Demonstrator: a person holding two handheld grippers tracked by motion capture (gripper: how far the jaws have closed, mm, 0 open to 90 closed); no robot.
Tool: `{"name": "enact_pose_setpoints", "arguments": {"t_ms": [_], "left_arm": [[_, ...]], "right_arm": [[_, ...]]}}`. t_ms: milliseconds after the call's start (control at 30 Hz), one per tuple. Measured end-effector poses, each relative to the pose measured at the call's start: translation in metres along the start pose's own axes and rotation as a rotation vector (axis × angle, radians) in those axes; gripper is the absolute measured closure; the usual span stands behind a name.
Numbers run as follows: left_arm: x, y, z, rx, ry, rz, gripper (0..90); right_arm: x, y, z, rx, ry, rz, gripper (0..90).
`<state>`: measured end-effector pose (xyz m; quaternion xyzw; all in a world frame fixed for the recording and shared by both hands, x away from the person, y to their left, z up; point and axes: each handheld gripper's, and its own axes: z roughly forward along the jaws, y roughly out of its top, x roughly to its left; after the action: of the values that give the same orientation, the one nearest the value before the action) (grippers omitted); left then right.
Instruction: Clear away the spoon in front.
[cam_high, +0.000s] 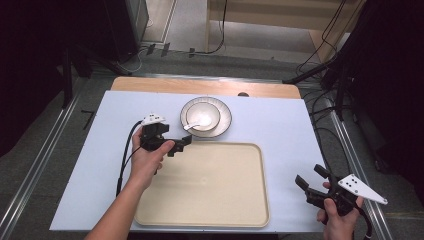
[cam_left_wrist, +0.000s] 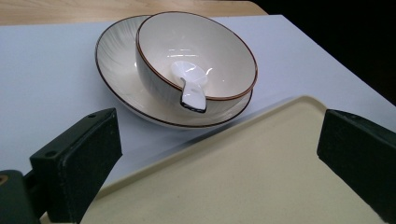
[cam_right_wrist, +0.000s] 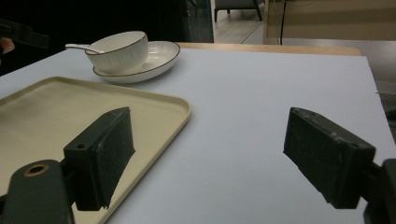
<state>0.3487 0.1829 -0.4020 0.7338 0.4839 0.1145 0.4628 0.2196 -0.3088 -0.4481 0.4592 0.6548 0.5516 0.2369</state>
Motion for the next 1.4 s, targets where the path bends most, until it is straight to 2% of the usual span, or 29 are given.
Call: {"name": "enact_pose_setpoints", "arguments": {"t_ms": [300,367,467,533,600,700,767,1000,1200,1300,1400], "left_arm": [[0.002,0.007,0.018,0.024,0.029,-0.147,14.9],[0.005,0.008,0.020,0.029,0.018,-0.181,17.7],[0.008,0.009,0.022,0.028,0.020,-0.252,23.6],[0.011,0.010,0.024,0.035,0.028,-0.280,27.8],[0.013,0.010,0.025,0.025,0.013,-0.313,29.6],[0.014,0.010,0.026,0.026,0.012,-0.343,36.6],[0.015,0.010,0.027,0.027,-0.017,-0.385,41.1],[0.016,0.009,0.030,0.011,-0.018,-0.477,52.1],[0.011,0.006,0.034,0.021,-0.025,-0.517,57.4],[0.011,0.004,0.032,-0.007,-0.018,-0.551,59.7],[0.012,0.001,0.030,-0.037,-0.023,-0.608,62.3]], "right_arm": [[-0.001,0.000,0.000,-0.004,0.002,0.002,16.4],[-0.001,0.000,0.000,-0.004,0.005,0.005,16.4],[-0.001,-0.001,0.000,-0.004,0.003,0.007,16.4],[-0.001,-0.001,0.001,-0.005,0.004,0.006,16.5],[-0.001,-0.001,0.001,-0.003,0.007,0.009,16.5],[-0.001,-0.001,0.002,-0.005,0.008,0.011,16.5],[-0.001,-0.001,0.002,-0.005,0.009,0.013,16.5],[-0.001,-0.001,0.003,-0.005,0.012,0.009,16.6],[-0.001,-0.001,0.003,-0.003,0.010,0.006,16.6],[-0.001,-0.001,0.003,-0.004,0.011,0.011,16.7],[-0.001,-0.001,0.003,-0.003,0.010,0.009,16.8]]}}
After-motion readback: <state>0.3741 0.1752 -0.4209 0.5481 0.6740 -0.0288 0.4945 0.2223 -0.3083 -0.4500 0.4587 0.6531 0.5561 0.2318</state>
